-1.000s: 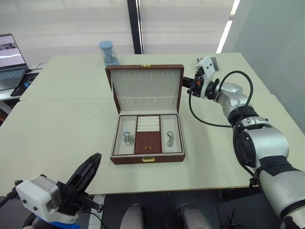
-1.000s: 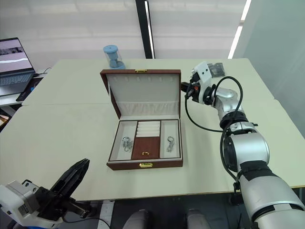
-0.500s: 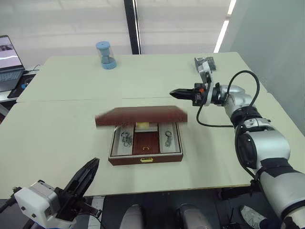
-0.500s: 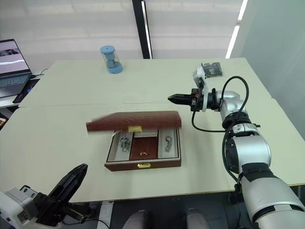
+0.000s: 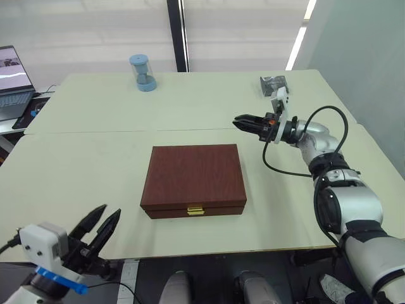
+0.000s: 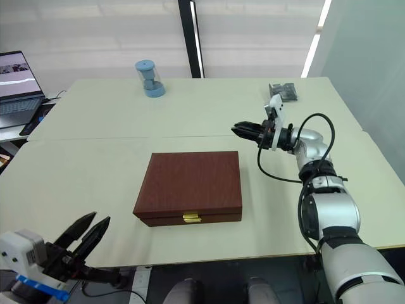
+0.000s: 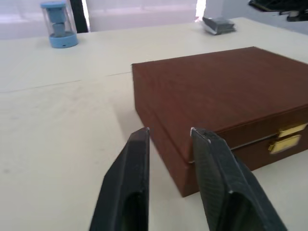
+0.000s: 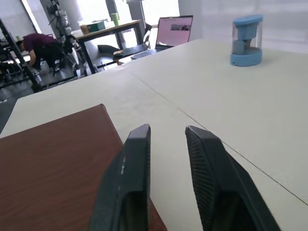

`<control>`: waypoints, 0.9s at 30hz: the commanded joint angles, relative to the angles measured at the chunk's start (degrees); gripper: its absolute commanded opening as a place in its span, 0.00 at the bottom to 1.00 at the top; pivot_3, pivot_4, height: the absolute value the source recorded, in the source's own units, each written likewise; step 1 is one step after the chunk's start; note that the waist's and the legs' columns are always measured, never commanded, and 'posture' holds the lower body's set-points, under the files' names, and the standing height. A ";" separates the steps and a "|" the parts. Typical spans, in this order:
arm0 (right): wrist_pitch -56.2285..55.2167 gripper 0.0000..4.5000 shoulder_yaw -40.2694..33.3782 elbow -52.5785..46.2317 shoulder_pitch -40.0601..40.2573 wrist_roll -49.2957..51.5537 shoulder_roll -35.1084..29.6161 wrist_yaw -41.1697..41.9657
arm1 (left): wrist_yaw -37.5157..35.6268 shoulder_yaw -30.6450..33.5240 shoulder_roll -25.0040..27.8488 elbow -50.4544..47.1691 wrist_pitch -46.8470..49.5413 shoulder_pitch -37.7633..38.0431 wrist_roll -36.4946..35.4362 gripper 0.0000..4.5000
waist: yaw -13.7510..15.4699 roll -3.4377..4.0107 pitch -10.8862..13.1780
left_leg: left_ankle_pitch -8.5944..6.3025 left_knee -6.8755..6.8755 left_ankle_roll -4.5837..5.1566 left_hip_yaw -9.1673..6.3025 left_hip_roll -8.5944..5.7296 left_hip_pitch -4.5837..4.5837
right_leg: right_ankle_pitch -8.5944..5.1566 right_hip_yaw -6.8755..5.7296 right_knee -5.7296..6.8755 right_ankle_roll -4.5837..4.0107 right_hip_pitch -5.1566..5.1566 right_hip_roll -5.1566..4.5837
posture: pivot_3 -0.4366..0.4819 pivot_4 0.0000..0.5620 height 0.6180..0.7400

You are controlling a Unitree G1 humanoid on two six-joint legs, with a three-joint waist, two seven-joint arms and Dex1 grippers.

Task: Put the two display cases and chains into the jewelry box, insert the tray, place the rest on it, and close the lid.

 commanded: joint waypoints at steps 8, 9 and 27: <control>12.71 1.00 -4.10 -42.87 25.66 8.02 -7.21 -10.95 | 1.16 5.04 9.70 18.86 10.97 -15.81 -3.07 1.00 | 1.01 0.01 0.00 | 0.01 -0.01 -0.01 -0.13 0.01 -0.01 | 0.00 -0.12 0.04 0.01 0.01 -0.02 | 0.48 0.27 1.00; 13.66 1.00 -4.35 -45.68 28.16 8.29 -8.56 -11.36 | 0.59 4.94 11.32 21.73 12.33 -17.99 -3.00 1.00 | 1.06 0.01 0.00 | 0.01 -0.01 -0.01 -0.16 0.01 -0.01 | 0.00 -0.15 0.06 0.01 0.01 -0.02 | 0.48 0.27 1.00; 7.47 1.00 -11.27 -53.49 54.54 8.09 -25.32 -12.55 | -18.04 -2.07 28.49 49.81 11.48 -38.20 8.71 1.00 | 0.54 -0.01 -0.01 | 0.00 -0.06 -0.01 0.00 0.01 0.04 | -0.01 -0.04 0.01 0.02 0.01 0.02 | 0.48 0.27 1.00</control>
